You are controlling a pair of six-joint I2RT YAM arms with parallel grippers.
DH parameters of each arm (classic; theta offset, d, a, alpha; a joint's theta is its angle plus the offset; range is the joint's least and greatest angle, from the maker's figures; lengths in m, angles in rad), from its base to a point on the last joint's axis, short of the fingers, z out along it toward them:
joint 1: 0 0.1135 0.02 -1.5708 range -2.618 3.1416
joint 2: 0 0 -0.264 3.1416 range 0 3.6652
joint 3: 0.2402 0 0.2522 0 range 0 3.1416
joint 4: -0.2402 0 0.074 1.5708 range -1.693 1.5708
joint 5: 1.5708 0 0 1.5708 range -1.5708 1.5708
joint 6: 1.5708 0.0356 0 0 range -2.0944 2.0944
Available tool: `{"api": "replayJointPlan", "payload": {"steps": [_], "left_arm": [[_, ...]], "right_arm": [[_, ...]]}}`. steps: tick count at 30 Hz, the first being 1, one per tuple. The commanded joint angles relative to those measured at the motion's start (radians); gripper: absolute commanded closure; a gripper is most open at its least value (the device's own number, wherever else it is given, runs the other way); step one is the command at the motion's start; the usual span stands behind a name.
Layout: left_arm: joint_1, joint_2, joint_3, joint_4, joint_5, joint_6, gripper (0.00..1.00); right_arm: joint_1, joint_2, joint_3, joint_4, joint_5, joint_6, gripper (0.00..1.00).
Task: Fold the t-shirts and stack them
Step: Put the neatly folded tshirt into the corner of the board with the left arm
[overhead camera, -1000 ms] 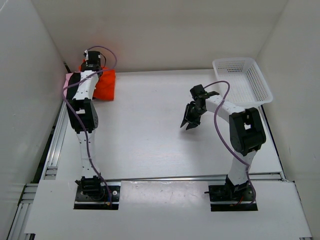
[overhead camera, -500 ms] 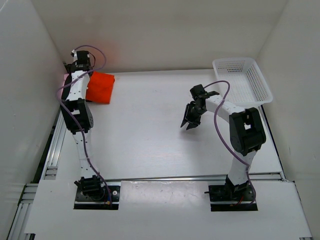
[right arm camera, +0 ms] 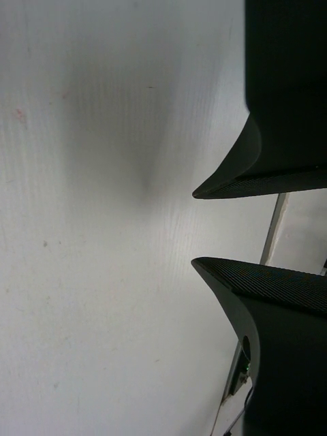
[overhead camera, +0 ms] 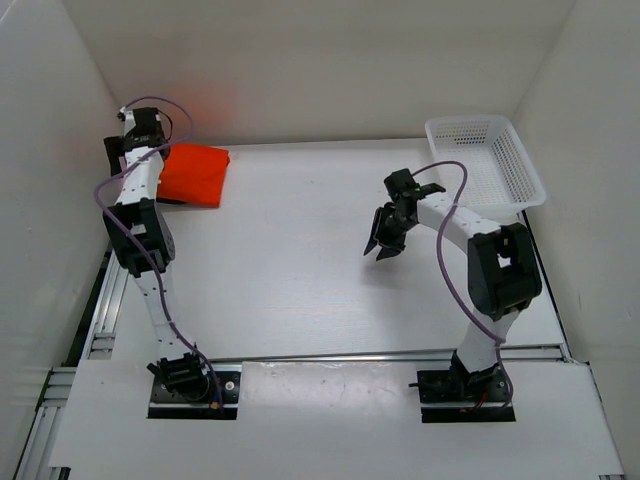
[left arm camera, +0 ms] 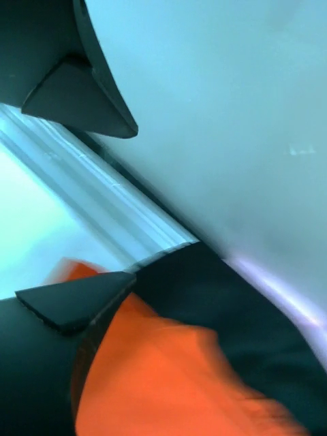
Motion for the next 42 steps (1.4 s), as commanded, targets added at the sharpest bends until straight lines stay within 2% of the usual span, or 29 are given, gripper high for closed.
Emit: {"api": "replayJointPlan", "payload": {"steps": [1,3,6,7,8,9,11,12,15,16,17,19,22,25,31,42], "left_arm": [[-0.069,-0.306,-0.186,0.01,0.104,-0.006,0.06],[-0.11,-0.465,-0.343,0.001,0.152,-0.006,0.0],[-0.121,-0.645,-0.456,-0.138,0.288,-0.006,0.0],[-0.106,-0.683,-0.467,-0.192,0.353,-0.006,0.0],[-0.083,-0.717,-0.467,-0.314,0.517,-0.006,0.0],[-0.017,-0.78,-0.481,-0.365,0.595,-0.006,0.0],[0.044,-0.846,-0.553,-0.433,0.718,-0.006,0.0],[0.086,-0.922,-0.596,-0.45,0.718,-0.006,0.0],[0.111,-1.064,-0.839,-0.419,0.637,-0.006,0.0],[0.111,-1.171,-0.972,-0.387,0.622,-0.006,0.0],[0.12,-1.225,-1.031,-0.387,0.622,-0.006,0.0],[0.12,-1.364,-1.122,-0.387,0.622,-0.006,0.0],[0.12,-1.492,-1.238,-0.439,0.671,-0.006,0.0],[0.12,-1.562,-1.277,-0.497,0.689,-0.006,0.0],[0.12,-1.644,-1.354,-0.528,0.698,-0.006,0.0],[0.12,-1.707,-1.343,-0.583,0.721,-0.006,0.0]], "right_arm": [[0.001,-0.117,-0.027,-0.031,0.014,-0.017,0.55],[0.001,-0.152,-0.053,-0.041,0.034,-0.017,0.54],[0.001,-0.264,-0.095,-0.067,0.061,-0.017,0.51],[0.001,-0.29,-0.109,-0.077,0.061,-0.017,0.46],[0.001,-0.318,-0.124,-0.087,0.075,-0.017,0.44],[0.001,-0.377,-0.157,-0.088,0.075,-0.017,0.42],[0.001,-0.478,-0.197,-0.112,0.096,-0.017,0.32],[0.01,-0.517,-0.22,-0.112,0.096,-0.017,0.27],[0.01,-0.682,-0.316,-0.138,0.125,0.031,0.21],[0.01,-0.727,-0.361,-0.153,0.142,0.043,0.19],[0.01,-0.813,-0.383,-0.179,0.153,0.055,0.15],[0.01,-0.897,-0.441,-0.212,0.176,0.095,0.14],[0.01,-1.06,-0.518,-0.281,0.202,0.149,0.11],[0.01,-1.256,-0.596,-0.318,0.187,0.218,0.09],[0.01,-1.49,-0.678,-0.365,0.158,0.33,0.05],[0.01,-1.519,-0.678,-0.443,0.158,0.333,0.03]]}}
